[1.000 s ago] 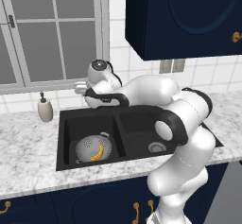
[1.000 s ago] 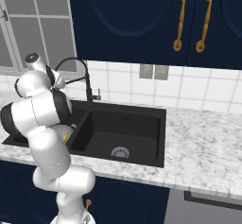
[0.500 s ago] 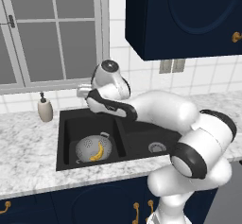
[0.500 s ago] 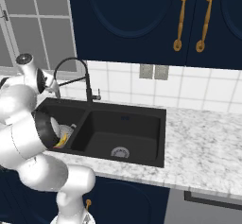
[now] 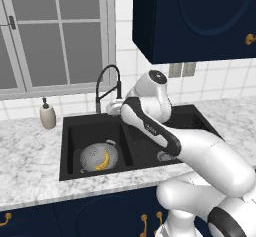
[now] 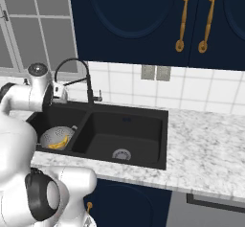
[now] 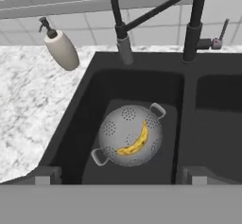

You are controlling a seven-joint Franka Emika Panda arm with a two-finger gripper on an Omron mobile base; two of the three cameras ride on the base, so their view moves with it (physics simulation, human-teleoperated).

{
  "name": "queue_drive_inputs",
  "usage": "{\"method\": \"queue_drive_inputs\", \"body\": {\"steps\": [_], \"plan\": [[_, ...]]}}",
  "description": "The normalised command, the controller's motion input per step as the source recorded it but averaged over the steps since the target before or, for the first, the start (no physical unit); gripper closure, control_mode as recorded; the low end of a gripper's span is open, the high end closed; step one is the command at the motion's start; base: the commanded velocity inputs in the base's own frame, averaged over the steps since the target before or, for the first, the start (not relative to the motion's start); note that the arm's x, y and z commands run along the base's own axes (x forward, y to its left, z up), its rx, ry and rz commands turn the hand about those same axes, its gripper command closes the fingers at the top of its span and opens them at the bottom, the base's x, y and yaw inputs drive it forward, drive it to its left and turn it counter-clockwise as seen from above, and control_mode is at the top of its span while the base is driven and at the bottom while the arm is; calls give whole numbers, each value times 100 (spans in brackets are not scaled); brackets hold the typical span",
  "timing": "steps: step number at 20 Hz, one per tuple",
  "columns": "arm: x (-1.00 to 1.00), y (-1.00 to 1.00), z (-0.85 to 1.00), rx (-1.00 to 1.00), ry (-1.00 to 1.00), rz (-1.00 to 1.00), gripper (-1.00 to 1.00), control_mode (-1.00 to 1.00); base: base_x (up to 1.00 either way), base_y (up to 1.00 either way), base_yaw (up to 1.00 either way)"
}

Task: Put the colander in the sink, put the banana in the colander, and turn on the sink faucet and pour water over the colander.

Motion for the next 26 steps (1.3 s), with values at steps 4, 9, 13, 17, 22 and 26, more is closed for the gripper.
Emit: {"method": "queue_drive_inputs", "body": {"steps": [4, 9, 13, 17, 22, 26], "plan": [[-18, -89, -6, -1, -3, 25, -100, -100, 0, 0, 0], [9, -74, -2, -8, -1, 14, -100, -100, 0, 0, 0], [14, -61, -6, -7, -10, 22, -100, -100, 0, 0, 0], [52, -53, -5, 0, -8, 19, -100, -100, 0, 0, 0], [41, -26, -25, 0, -25, 28, -100, -100, 0, 0, 0], [41, -12, -12, 0, -21, 17, -100, -100, 0, 0, 0]]}}
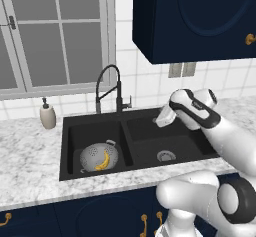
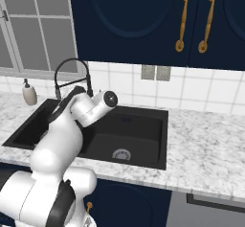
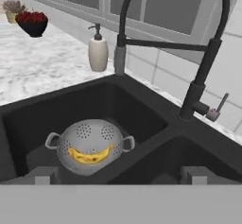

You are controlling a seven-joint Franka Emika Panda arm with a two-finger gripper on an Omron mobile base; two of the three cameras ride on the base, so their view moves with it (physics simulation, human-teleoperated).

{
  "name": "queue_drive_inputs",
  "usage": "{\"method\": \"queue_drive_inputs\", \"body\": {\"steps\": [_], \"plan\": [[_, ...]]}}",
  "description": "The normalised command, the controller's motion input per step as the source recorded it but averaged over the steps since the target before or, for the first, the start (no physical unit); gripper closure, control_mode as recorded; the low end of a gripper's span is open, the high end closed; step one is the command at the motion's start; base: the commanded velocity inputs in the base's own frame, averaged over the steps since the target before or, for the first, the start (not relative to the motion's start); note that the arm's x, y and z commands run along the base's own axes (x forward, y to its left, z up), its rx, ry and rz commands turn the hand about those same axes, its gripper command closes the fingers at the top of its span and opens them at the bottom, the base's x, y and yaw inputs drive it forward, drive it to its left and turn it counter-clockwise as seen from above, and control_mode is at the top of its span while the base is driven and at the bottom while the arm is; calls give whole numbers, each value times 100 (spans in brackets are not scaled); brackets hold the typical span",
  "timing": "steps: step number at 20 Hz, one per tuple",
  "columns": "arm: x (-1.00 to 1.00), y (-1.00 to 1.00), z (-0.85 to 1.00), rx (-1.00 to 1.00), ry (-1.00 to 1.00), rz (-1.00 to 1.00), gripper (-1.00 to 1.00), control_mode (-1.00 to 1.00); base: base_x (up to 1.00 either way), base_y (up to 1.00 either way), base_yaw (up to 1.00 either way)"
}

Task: Put the colander in the sink, put the banana in the colander, and turn on the sink faucet and pour water over the colander.

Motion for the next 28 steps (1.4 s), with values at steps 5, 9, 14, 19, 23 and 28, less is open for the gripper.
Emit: {"method": "queue_drive_inputs", "body": {"steps": [5, 9, 14, 19, 23, 28], "plan": [[57, -9, -3, 4, -2, 0, -100, -100, 0, 0, 0], [43, 4, -11, 0, -1, -1, -100, -100, 0, 0, 0], [28, 1, -10, 0, -9, -4, -100, -100, 0, 0, 0], [9, 13, -3, 0, -24, -7, -100, -100, 0, 0, 0], [2, 20, -4, 0, -10, -22, -100, -100, 0, 0, 0], [14, 1, -9, 16, 8, -16, -100, -100, 0, 0, 0]]}}
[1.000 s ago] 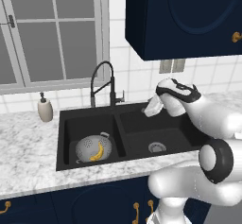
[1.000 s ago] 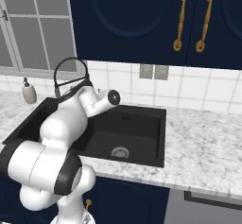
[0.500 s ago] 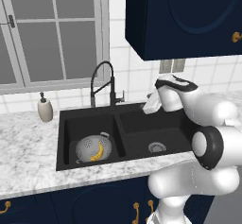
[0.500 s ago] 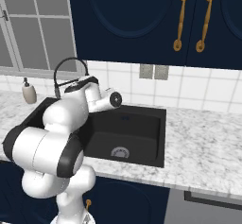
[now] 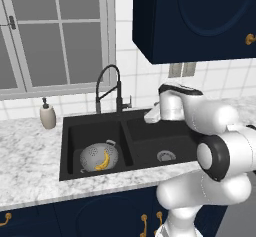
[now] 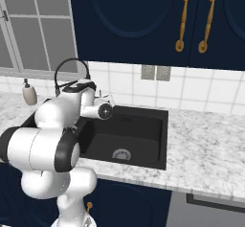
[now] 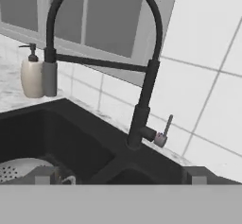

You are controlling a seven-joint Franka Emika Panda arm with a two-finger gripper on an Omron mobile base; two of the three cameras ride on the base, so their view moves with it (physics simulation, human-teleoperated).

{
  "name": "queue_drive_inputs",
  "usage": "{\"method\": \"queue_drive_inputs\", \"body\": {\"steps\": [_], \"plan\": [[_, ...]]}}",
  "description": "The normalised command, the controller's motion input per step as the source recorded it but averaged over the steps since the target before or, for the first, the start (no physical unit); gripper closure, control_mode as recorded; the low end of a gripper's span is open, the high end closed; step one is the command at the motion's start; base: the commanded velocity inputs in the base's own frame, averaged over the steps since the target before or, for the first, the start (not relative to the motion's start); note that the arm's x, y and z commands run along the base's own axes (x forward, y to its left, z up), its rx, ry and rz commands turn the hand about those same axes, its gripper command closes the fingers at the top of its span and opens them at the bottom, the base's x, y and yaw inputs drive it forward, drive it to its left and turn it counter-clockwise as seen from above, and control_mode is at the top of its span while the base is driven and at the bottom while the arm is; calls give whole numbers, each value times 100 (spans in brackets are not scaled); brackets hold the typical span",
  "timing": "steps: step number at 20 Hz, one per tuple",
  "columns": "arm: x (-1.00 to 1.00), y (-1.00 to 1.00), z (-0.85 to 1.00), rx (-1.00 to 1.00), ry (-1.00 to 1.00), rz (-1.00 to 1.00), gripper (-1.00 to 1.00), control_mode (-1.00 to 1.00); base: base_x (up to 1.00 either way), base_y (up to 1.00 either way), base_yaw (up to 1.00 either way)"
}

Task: Put the colander in the sink, put the banana in the colander, and turn on the sink faucet and pour water over the colander.

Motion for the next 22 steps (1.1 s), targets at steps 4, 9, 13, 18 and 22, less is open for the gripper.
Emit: {"method": "queue_drive_inputs", "body": {"steps": [4, 9, 13, 18, 22], "plan": [[50, -2, -11, 26, 8, -4, -100, -100, 0, 0, 0], [28, 0, -8, 13, 1, 0, -100, -100, 0, 0, 0], [21, 0, -6, 0, -7, 0, -100, -100, 0, 0, 0], [35, 5, 0, -2, 0, -1, -100, -100, 0, 0, 0], [34, 12, -1, -4, 0, -1, -100, -100, 0, 0, 0]]}}
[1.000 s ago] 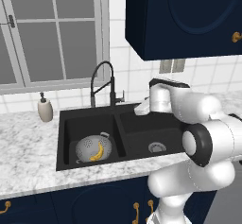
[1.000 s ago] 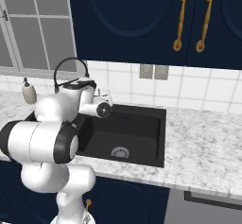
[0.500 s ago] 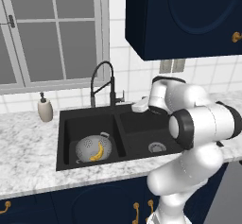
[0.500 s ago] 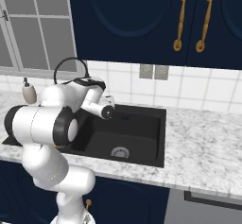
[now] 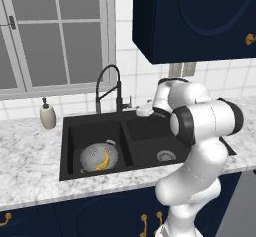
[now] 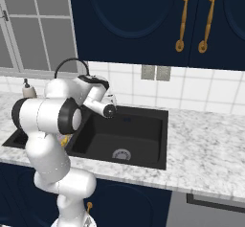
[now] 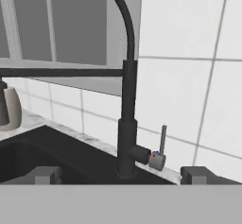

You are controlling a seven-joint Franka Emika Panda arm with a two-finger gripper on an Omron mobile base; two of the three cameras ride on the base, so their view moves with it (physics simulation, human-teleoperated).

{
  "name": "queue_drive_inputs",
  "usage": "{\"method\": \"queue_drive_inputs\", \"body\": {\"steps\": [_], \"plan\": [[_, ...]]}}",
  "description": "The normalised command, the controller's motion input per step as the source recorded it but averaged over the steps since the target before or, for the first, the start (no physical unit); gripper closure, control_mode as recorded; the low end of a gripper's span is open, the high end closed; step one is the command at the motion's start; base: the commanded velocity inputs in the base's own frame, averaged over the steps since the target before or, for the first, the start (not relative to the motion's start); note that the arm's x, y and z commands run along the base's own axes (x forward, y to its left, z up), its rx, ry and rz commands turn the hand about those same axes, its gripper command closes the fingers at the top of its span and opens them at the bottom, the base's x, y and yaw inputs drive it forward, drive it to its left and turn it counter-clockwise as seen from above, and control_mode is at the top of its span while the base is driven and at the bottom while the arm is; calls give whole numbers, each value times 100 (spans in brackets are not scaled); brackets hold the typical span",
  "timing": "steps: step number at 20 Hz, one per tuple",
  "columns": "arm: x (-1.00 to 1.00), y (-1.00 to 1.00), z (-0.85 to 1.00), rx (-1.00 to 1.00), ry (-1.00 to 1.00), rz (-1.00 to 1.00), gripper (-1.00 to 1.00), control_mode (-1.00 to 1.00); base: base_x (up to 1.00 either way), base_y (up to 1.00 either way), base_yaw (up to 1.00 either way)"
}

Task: Put the colander in the sink, put the banana in the colander, and turn on the sink faucet and pour water over the colander.

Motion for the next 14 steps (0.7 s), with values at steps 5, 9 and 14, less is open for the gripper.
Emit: {"method": "queue_drive_inputs", "body": {"steps": [5, 9, 14], "plan": [[37, 9, -11, -4, -4, 0, -100, -100, 0, 0, 0], [28, 2, -22, -1, -4, 0, -100, -100, 0, 0, 0], [21, 1, -21, 0, -13, 0, -100, -100, 0, 0, 0]]}}
